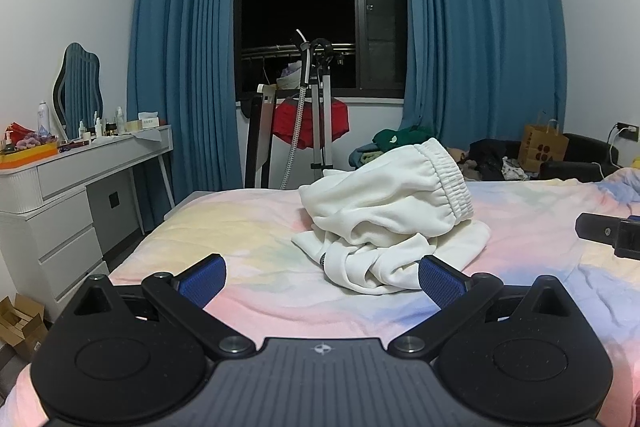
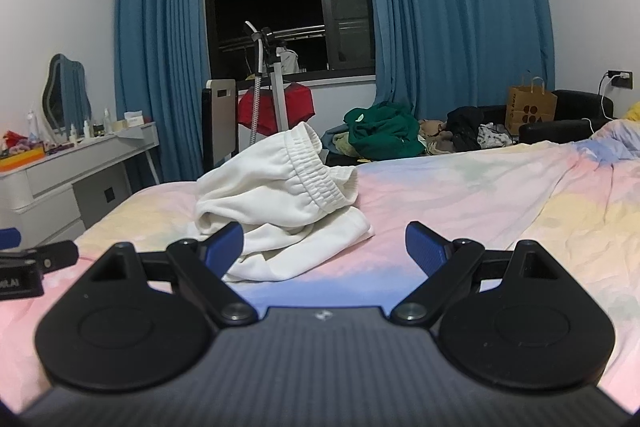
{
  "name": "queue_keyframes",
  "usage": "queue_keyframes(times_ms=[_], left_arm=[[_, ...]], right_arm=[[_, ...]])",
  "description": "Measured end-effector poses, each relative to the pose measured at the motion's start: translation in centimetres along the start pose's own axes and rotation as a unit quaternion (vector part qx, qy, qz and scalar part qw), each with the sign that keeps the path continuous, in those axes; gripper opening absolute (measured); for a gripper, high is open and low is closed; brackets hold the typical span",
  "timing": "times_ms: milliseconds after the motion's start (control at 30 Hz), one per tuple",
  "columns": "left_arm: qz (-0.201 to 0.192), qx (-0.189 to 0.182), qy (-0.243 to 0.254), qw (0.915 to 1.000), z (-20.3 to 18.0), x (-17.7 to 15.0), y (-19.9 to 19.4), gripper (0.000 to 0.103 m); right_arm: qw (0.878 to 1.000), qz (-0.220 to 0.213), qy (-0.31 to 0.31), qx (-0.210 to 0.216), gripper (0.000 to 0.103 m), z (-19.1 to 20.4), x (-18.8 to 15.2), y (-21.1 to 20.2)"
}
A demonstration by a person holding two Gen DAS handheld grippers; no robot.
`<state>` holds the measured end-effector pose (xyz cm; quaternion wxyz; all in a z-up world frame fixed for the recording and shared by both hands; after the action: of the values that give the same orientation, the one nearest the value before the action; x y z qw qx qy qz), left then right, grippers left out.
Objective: Fold clothes
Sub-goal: 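Move both tools toward the white sweatpants on the bed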
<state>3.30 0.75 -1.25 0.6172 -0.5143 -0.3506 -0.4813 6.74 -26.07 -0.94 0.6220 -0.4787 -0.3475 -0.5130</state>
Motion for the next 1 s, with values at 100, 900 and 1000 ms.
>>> queue_keyframes(times_ms=[100, 900, 1000], left_arm=[[0.001, 0.002, 0.000, 1.0000, 0.0, 0.0, 0.3, 0.103], [0.019, -0.007, 0.000, 0.9998, -0.3, -1.1, 2.2, 0.103], [0.031, -0.015, 0.000, 0.9994, -0.8, -0.8, 3.7, 0.103]], right_arm=[[1.000, 0.001, 0.003, 0.000, 0.089, -0.2, 0.0, 0.3], [1.000, -0.009, 0.027, 0.004, 0.089, -0.7, 0.8, -0.3], [0.999, -0.006, 0.033, 0.000, 0.089, -0.9, 0.8, -0.2]])
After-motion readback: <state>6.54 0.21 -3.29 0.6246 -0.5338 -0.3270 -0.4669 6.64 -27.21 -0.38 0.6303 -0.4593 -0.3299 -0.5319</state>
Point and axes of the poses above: each gripper's, at about its wrist camera, not at the fingertips, and y roughly the way its jaws point, z to its left, x to its top, the point moved 4 cm from there along y, roughly the way its jaws point, and after that the axes turned 11 degrees about y, right-handed, at the moved point
